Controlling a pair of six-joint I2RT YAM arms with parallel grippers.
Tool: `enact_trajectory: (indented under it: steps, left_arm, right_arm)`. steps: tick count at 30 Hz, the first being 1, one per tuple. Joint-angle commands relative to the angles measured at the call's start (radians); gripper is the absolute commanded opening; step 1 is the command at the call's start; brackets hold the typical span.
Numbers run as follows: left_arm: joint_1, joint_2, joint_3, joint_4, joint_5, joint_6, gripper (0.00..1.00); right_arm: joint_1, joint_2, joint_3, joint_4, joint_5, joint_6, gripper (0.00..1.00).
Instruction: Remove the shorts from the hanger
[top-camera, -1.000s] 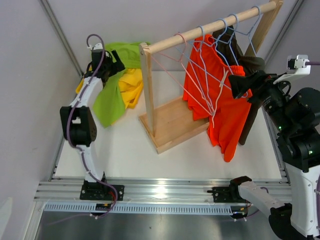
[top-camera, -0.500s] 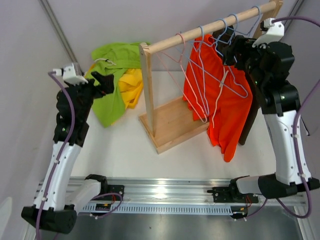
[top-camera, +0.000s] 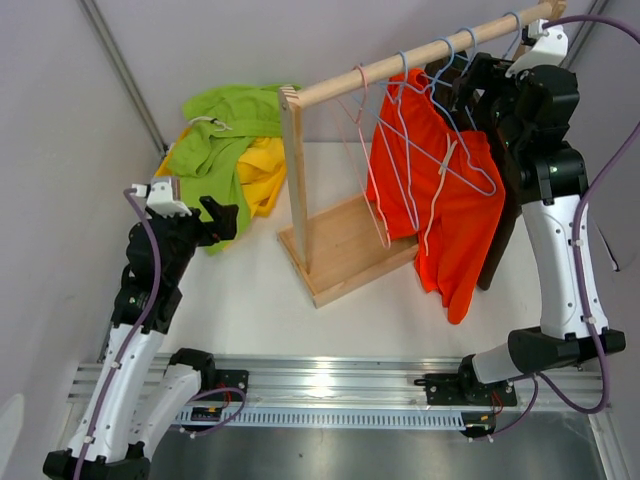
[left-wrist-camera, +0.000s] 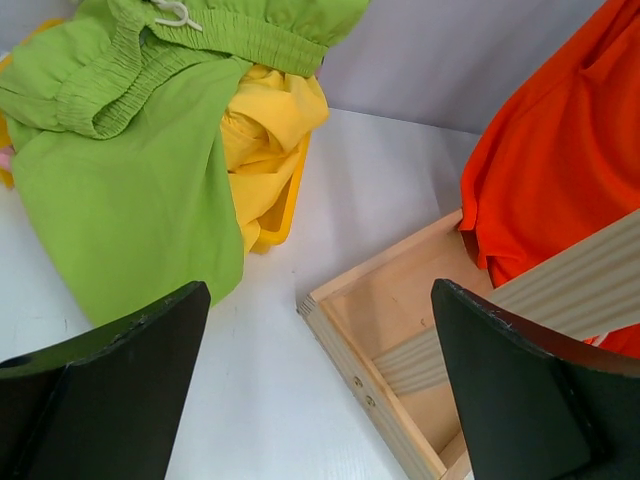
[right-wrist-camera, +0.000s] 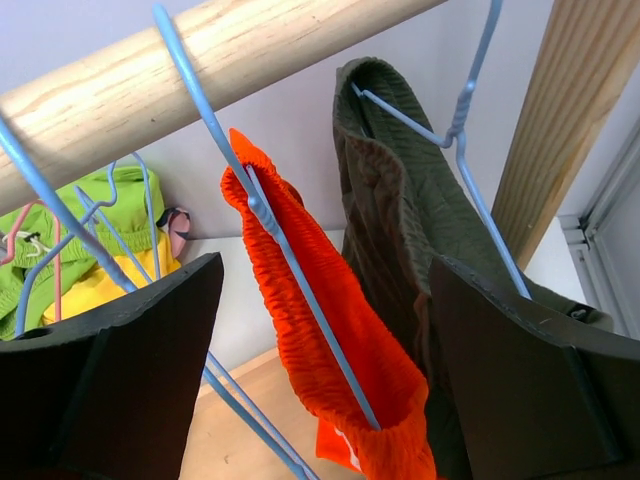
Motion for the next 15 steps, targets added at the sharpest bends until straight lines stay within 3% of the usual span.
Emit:
enact_trajectory:
  steps: [1,9,15]
  left_arm:
    - [-0.006,-0.011,-0.033,0.025,0.035,0.020,0.99]
    - [-0.006,-0.007,-0.039,0.019,0.057,0.022,0.99]
    - [-0.006,-0.010,-0.042,0.014,0.058,0.023,0.99]
  right_arm:
    - [-0.005,0.011,-0.017,0.063,-0.015,0.019,0.90]
    - [-0.005,0.025,-0.072,0.084,-0.013,0.022,0.85]
    - [-0.003,0.063,-0.097,0.098,-0.041,0.041,0.71]
